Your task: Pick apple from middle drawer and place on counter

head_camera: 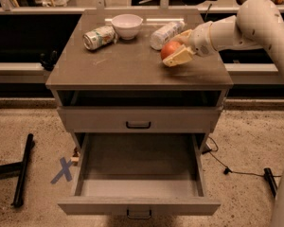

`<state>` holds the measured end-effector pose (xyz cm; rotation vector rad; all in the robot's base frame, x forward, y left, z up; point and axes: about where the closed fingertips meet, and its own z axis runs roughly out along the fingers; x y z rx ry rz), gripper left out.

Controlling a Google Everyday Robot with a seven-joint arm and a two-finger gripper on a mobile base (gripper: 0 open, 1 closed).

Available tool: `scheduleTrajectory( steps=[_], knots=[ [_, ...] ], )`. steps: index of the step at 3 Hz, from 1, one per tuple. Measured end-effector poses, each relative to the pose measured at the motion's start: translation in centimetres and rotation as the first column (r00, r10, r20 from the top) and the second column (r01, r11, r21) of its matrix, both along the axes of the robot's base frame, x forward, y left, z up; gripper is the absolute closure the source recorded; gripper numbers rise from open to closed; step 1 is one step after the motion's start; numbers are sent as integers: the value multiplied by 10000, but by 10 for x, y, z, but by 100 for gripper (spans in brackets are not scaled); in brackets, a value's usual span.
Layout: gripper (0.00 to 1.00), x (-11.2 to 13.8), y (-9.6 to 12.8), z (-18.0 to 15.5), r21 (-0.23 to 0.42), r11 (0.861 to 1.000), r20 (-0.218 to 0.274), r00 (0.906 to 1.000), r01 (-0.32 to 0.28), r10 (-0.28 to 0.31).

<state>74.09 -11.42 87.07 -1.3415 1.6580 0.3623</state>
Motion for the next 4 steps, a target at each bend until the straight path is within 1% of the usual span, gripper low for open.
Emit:
scheduleTrajectory(
  steps=[1, 2, 3, 4],
  knots=[
    [17, 4, 0, -6, 87, 10000, -206, 9998, -32, 34],
    [0, 6, -1, -11, 168, 9998, -346, 9994, -65, 70],
    [0, 4, -6, -11, 205, 9998, -384, 9992, -61, 69],
    [0, -12, -22, -2, 253, 9996, -173, 9998, 113, -109]
  ],
)
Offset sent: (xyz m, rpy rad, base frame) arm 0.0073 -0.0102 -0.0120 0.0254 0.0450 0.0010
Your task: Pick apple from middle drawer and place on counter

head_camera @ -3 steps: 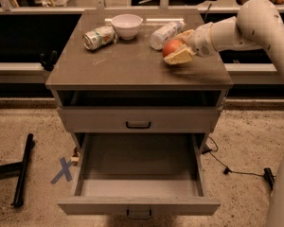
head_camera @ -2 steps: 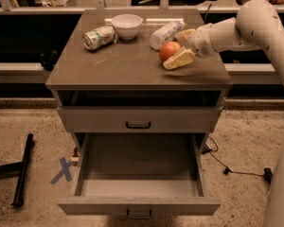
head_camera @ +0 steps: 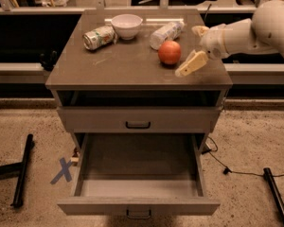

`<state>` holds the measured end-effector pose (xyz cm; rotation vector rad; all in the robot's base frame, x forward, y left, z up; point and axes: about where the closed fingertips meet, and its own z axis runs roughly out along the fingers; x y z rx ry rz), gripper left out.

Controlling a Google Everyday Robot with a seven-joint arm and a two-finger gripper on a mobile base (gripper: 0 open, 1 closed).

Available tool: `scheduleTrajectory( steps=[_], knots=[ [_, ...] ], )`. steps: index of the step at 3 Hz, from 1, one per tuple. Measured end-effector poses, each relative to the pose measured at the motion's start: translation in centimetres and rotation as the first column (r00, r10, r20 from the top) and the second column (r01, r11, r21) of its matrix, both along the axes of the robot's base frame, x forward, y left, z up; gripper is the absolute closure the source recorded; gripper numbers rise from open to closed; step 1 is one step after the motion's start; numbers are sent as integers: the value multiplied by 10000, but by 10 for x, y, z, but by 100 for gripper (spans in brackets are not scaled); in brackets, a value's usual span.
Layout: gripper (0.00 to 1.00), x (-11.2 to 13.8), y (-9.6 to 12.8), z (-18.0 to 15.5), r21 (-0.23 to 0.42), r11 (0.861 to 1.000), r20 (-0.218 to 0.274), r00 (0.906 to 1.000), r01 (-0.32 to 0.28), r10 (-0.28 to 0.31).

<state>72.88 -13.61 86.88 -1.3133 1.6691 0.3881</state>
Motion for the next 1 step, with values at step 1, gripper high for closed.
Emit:
scheduleTrajectory(
  steps=[1],
  knots=[
    [0, -33, -27, 30, -87, 9989, 647, 9969, 452, -446]
  ],
)
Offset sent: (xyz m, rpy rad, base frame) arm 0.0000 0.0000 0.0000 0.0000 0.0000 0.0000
